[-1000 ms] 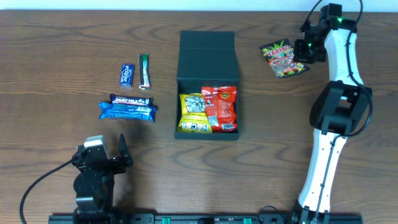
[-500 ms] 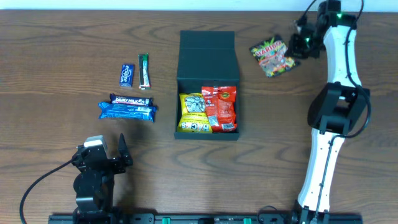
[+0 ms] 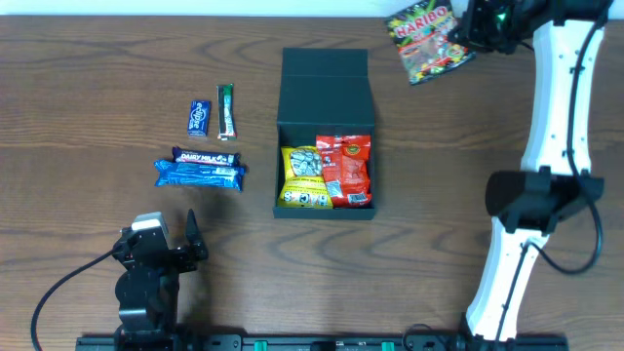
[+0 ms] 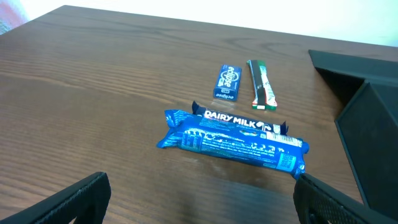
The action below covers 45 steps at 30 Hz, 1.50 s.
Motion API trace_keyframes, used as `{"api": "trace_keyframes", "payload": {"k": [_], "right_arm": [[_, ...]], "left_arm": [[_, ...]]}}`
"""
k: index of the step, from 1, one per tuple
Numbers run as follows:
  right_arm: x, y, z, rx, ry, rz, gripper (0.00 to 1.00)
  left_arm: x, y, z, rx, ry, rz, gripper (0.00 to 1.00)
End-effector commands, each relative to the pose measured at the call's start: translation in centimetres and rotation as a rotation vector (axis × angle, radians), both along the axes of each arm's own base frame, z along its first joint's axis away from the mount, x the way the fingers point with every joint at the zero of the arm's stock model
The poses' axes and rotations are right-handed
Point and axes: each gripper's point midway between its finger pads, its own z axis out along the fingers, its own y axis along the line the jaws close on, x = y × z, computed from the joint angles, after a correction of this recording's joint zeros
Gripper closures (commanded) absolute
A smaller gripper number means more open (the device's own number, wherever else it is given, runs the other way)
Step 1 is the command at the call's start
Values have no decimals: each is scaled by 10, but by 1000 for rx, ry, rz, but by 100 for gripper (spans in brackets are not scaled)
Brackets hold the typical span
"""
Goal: Pack container
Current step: 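Lift the Haribo bag and carry it over the box with the right gripper, then lower the Haribo bag into the box and release it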
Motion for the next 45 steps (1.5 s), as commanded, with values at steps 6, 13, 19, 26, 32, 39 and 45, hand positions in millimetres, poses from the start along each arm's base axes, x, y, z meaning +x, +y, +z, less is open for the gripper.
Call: {"api": "trace_keyframes", "payload": {"k": [6,13,19,26,32,39,45], "right_arm": [[-63,40,63,69,9,50,99],[-108,96,72,-40,-61,369,98],[-132,139,29,-136,-52,730,98],[-138,149,-26,-196,-48,984,99],[-133,158,-61,-189,-63,1094,99],[-133,179,-111,-152,11,1180,99],[-132,191,-140,-89,59,1193,99]], "left_arm": [[-1,1,-10,-14,20,10,5],[-1,1,-10,-14,20,10,5],[-1,1,-10,-14,20,10,5],[-1,1,-10,-14,20,10,5],[-1,1,-10,-14,20,10,5],[-1,1,-10,-14,20,10,5],[-1,1,-10,-14,20,10,5]]}}
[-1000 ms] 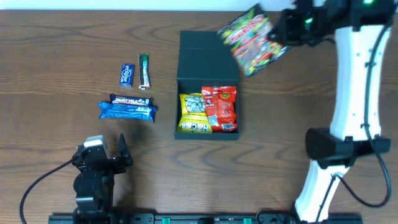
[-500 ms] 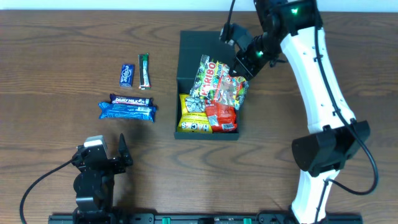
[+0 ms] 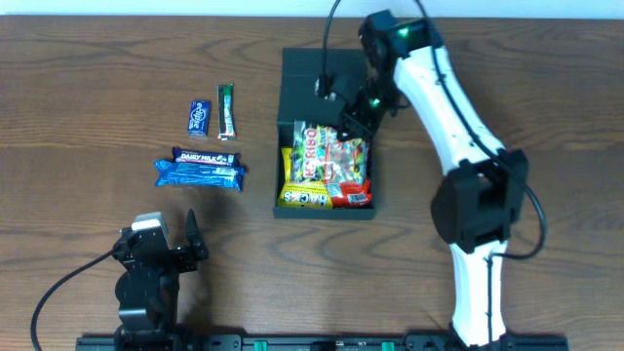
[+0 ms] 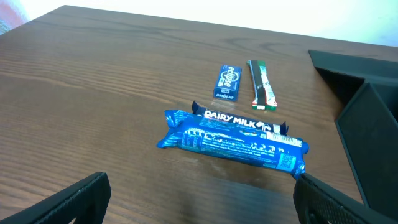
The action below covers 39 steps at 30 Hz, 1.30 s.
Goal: Pack container
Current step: 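Lower the Haribo bag into the box and release it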
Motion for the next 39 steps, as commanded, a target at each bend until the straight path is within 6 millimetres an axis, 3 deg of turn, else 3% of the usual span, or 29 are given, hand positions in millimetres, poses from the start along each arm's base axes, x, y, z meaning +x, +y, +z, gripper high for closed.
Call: {"api": "trace_keyframes", "payload": {"k": [1,10,21,22,24,27,28,35,39], "right_arm": [[-2,12,-6,53,21,27,99],[16,18,-20,68,-22,5,99],[17,20,-20,67,-22,0,99],[18,21,-20,66,-20,-14,94],[20,21,-20,64,-17,-40,61],[25,22,-18,64,-12,-86,26],[26,22,-16,64,-13,-96,21],[42,27,36,99,-81,-174,14],[39,26,72,116,-119,-185,23]], "left_arm": [[-1,1,-10,-15,20,10,5],[-1,1,-10,-14,20,10,5],[-1,1,-10,-14,20,10,5],[-1,1,-10,-14,20,10,5],[-1,1,-10,-15,20,10,5],[-1,1,-10,-14,20,10,5],[-1,1,-10,-14,20,10,5],[-1,1,-10,-14,20,10,5],[-1,1,-10,-14,20,10,5]]}}
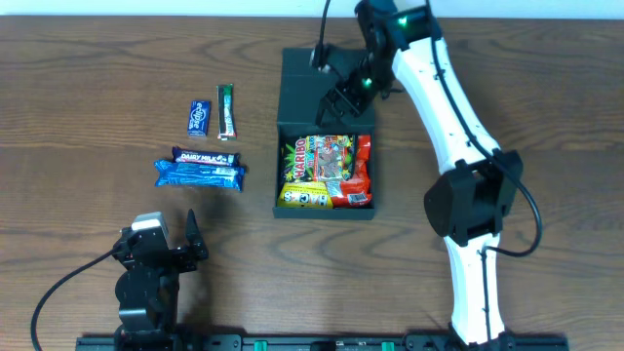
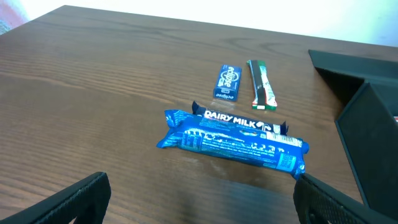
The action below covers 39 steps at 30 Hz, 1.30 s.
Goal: Pack container
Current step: 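Lower the Haribo bag into the box and release it, then withdraw the right gripper up and to the top right corner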
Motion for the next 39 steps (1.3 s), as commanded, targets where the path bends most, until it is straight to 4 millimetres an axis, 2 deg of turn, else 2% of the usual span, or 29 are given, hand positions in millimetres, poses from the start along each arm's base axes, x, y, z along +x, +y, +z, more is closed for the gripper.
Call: {"api": "trace_keyframes", "payload": {"k": [1,2,3,4,7,11,15,26,31,35,38,39], "right_arm": [[-6,5,33,33,-28,-18,37],[-9,5,34,30,-19,-16,53],[-14,5,34,23,-4,-12,82],[-17,5,33,18,11,-11,98],[-26,6,17,-3,66,-2,99],[-46,10,-17,-51,168,23,99],[-60,4,-46,-137,234,8,99],[-54,-22,-98,-323,241,-134,99],[-53,-22,-110,-323,237,-141,99],[-51,-21,-111,-318,230,-143,99],[-47,-16,-100,-294,218,-150,99],[-43,-13,-91,-276,206,-151,99]], "left_arm": [[-1,1,-10,-14,19,10,5],[-1,1,-10,-15,19,10,5],[-1,1,-10,-14,19,10,5],[-1,1,-10,-14,19,10,5],[-1,1,-10,-14,19,10,5],[-1,1,-10,-14,19,10,5],[-1,1,-10,-15,19,10,5],[-1,1,-10,-14,19,10,5],[-1,1,-10,-14,19,10,5],[-1,1,-10,-15,19,10,5],[-1,1,-10,-15,19,10,5],[-1,1,-10,-15,19,10,5]]}}
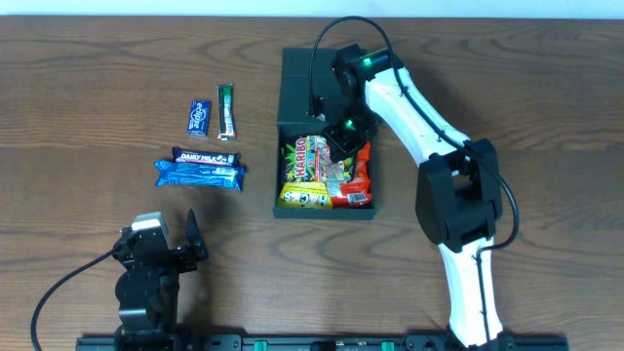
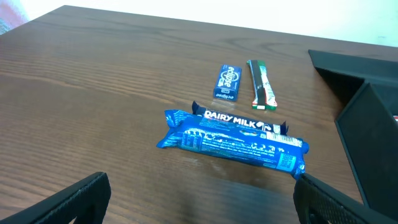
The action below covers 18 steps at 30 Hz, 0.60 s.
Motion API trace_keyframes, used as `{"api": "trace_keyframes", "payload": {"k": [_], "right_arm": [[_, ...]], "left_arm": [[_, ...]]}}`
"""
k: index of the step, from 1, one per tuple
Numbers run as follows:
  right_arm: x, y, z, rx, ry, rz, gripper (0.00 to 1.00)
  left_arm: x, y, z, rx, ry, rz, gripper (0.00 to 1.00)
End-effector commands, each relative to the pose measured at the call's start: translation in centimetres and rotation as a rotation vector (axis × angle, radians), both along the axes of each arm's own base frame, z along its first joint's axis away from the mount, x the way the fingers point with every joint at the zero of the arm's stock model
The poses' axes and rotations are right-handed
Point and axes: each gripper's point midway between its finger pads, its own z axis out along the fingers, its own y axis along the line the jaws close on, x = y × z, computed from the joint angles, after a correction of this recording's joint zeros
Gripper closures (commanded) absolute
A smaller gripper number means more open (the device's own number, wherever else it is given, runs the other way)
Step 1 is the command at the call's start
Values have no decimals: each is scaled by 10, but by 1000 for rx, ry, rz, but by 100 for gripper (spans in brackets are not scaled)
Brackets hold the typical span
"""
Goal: Pack container
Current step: 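Withdraw the right gripper up and to the top right corner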
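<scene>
An open black box [image 1: 322, 212] stands mid-table with its lid [image 1: 307, 83] laid back. It holds a yellow bag [image 1: 300, 196], a red bag [image 1: 359, 174] and, on top of them, a Haribo bag [image 1: 324, 168]. My right gripper [image 1: 341, 134] is down in the box at the Haribo bag's far end; its jaws are too dark to read. My left gripper [image 2: 202, 202] rests open over bare table at the front left, nothing between its fingers.
Left of the box lie a Dairy Milk bar [image 2: 239, 119] against a blue packet [image 2: 233, 144], a small blue Eclipse pack [image 2: 228, 81] and a thin green and white stick [image 2: 261, 84]. The right arm [image 1: 419, 107] reaches across the box's right side.
My right gripper was over the box lid and has come down onto the far end of the Haribo bag. The bag has shifted slightly in the box. The left arm has not moved.
My right gripper first held the Haribo bag at the far right corner of the table. Then it had the bag over the box's contents. Then the bag lay in the box with the gripper back over the lid, and now the gripper is down at the bag again.
</scene>
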Motion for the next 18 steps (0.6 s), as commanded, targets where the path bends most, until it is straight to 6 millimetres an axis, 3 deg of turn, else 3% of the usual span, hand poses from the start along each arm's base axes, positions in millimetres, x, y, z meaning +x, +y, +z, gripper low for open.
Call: {"api": "trace_keyframes", "payload": {"k": [1,6,10,14,17,18], "right_arm": [[13,5,27,20,-67,-14,99],[32,17,94,111,-212,-19,99],[42,21,170,194,-398,-17,99],[39,19,228,254,-551,3,99],[29,13,258,277,-617,1,98],[25,12,265,281,-626,1,88]], "left_arm": [[-1,1,-10,-14,20,10,5],[-1,1,-10,-14,20,10,5],[-1,1,-10,-14,20,10,5],[-1,1,-10,-14,20,10,5],[-1,1,-10,-14,20,10,5],[-1,1,-10,-14,20,10,5]]}}
